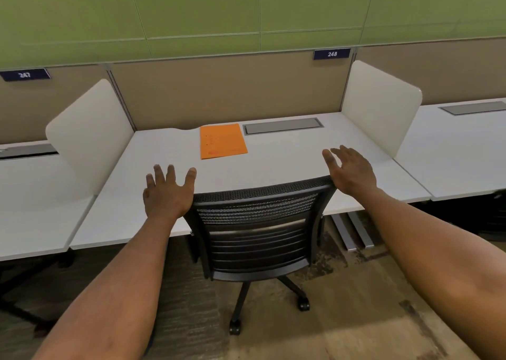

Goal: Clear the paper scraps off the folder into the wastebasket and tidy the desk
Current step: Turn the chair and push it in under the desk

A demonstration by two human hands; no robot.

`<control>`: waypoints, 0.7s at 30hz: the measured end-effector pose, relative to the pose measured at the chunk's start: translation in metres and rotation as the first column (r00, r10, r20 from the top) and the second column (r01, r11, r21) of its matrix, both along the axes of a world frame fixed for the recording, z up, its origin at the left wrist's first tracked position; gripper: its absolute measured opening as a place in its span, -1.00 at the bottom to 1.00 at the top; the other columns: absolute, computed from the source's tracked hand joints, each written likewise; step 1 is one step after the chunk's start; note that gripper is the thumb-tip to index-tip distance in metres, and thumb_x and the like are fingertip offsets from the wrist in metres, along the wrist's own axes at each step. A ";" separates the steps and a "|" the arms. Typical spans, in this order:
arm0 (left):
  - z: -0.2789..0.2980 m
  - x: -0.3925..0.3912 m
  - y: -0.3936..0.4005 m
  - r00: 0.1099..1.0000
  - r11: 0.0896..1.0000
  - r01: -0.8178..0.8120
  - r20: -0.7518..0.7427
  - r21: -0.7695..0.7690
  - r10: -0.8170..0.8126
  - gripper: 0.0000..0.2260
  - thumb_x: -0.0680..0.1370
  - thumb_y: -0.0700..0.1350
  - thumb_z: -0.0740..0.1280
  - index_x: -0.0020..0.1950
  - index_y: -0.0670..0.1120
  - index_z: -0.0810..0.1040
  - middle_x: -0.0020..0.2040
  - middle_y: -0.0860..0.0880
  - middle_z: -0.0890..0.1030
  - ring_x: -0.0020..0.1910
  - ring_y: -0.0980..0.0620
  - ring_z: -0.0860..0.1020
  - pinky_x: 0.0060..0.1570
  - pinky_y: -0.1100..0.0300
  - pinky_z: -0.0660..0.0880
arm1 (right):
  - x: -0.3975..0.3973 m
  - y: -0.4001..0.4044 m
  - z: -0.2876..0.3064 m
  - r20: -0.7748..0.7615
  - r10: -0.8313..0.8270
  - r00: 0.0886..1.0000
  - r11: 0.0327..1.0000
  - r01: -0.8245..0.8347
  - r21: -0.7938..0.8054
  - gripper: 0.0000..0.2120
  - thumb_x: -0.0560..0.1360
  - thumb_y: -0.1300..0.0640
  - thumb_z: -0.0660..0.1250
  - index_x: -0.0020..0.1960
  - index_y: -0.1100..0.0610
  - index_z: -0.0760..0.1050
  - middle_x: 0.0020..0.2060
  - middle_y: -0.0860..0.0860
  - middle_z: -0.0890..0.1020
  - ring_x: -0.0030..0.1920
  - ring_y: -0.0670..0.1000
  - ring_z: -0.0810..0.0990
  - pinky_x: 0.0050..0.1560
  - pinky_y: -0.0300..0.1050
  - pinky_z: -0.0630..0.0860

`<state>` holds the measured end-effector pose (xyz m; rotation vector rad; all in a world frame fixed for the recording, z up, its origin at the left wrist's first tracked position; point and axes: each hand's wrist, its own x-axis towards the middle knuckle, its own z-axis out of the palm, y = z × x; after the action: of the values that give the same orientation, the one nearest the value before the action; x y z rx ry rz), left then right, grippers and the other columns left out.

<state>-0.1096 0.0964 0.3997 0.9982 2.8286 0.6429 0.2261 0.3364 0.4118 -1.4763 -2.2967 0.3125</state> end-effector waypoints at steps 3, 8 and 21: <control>0.001 0.007 0.002 0.999 0.999 -0.024 -0.031 0.049 0.025 -0.25 0.56 0.41 -0.11 0.61 -0.03 0.08 0.63 -0.10 -0.05 0.60 -0.14 -0.07 0.54 -0.13 -0.04 | 0.002 0.002 0.001 0.067 -0.093 0.993 0.994 0.089 0.064 -0.17 0.52 -0.44 -0.26 0.50 0.05 0.32 0.53 0.08 0.28 0.54 0.10 0.18 0.52 0.16 0.09; 0.002 0.014 0.003 0.986 0.990 -0.042 -0.153 0.133 0.062 -0.30 0.59 0.34 -0.06 0.55 -0.10 0.27 0.60 -0.15 0.13 0.58 -0.16 0.08 0.53 -0.12 0.05 | 0.003 -0.004 0.007 0.138 -0.169 0.976 0.979 0.149 0.141 -0.12 0.50 -0.44 -0.33 0.49 0.07 0.32 0.53 0.06 0.29 0.54 0.11 0.17 0.54 0.18 -0.01; 0.036 0.024 0.028 0.953 0.949 0.254 -0.118 -0.189 -0.279 -0.29 0.59 0.36 -0.14 0.57 -0.06 0.23 0.60 -0.11 0.17 0.57 -0.13 0.14 0.50 -0.11 0.11 | -0.038 -0.018 0.035 0.203 0.245 0.948 0.969 -0.245 -0.024 -0.30 0.58 -0.34 -0.14 0.52 0.07 0.26 0.52 0.04 0.31 0.51 0.07 0.24 0.50 0.04 0.14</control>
<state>-0.0855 0.1245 0.4355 1.4107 2.7304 0.3048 0.1878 0.3182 0.4467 -1.2734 -2.6513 0.2355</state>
